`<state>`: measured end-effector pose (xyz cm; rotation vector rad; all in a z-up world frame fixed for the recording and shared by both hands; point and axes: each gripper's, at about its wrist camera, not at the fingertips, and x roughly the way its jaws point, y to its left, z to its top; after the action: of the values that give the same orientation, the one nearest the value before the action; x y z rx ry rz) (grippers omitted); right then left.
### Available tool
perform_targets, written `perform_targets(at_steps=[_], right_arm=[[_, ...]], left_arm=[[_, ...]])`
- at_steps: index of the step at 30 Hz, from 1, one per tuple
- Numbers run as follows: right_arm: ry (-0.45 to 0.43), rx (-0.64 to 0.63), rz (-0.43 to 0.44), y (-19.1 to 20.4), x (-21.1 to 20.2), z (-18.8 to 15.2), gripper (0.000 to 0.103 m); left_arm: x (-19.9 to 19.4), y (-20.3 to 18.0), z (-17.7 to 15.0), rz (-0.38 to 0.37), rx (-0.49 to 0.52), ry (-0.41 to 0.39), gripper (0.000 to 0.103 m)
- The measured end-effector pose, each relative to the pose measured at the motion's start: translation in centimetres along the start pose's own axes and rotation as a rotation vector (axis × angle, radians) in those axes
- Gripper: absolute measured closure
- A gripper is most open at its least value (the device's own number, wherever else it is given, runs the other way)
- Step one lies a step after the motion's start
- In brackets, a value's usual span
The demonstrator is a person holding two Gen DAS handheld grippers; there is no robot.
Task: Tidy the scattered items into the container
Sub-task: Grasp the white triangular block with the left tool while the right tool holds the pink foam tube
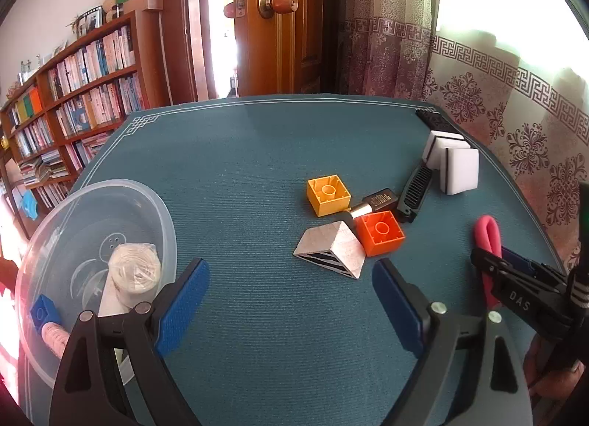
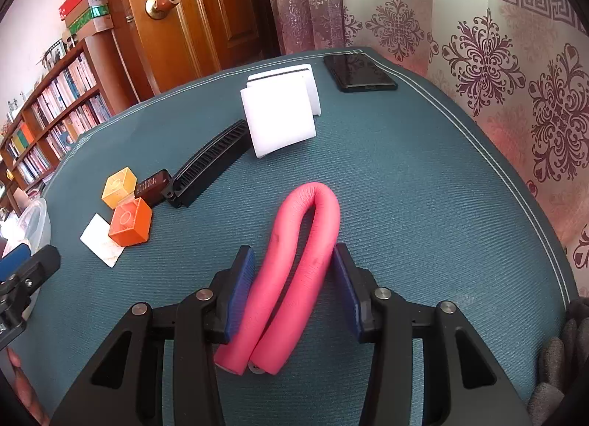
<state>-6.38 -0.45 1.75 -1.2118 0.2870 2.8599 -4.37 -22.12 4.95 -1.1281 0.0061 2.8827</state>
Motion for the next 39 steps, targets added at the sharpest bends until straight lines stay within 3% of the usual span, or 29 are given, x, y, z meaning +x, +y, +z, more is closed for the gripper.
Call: perform_targets(at_steps=[7, 12, 16, 24, 31, 34, 39], right_arm=[[-0.005, 0.015, 0.013, -0.2, 0.0, -0.1, 0.056], [-0.007, 0.021, 0.013, -0.2, 0.0, -0.1, 0.056], [-0.007, 0.023, 0.014, -0.3, 0.0, 0.0, 0.055], [-0.008, 0.024, 0.013, -0.4, 0.1, 0.1, 0.054], [-0.007, 0.023, 0.012, -0.5, 0.1, 0.1, 0.054], [-0.008, 0.023, 0.012, -0.5, 0.1, 0.1, 0.054], [-0.007, 0.023, 0.012, -0.4, 0.2, 0.1, 0.054]], left_arm=[[3.2, -1.2, 0.3, 0.028, -0.062, 0.066, 0.010], [4.8, -1.2, 0.8, 0.082, -0.136, 0.084, 0.010], [5.6, -0.8, 1.2, 0.082, -0.214, 0.089, 0.010], [7.0, -0.7, 1.9, 0.116, -0.273, 0.108, 0.010], [6.5, -0.5, 1.4, 0.110, -0.235, 0.117, 0.009], [6.0, -0.2, 0.7, 0.125, -0.214, 0.130, 0.002], [5.1, 0.2, -0.6, 0.136, -0.165, 0.131, 0.001]])
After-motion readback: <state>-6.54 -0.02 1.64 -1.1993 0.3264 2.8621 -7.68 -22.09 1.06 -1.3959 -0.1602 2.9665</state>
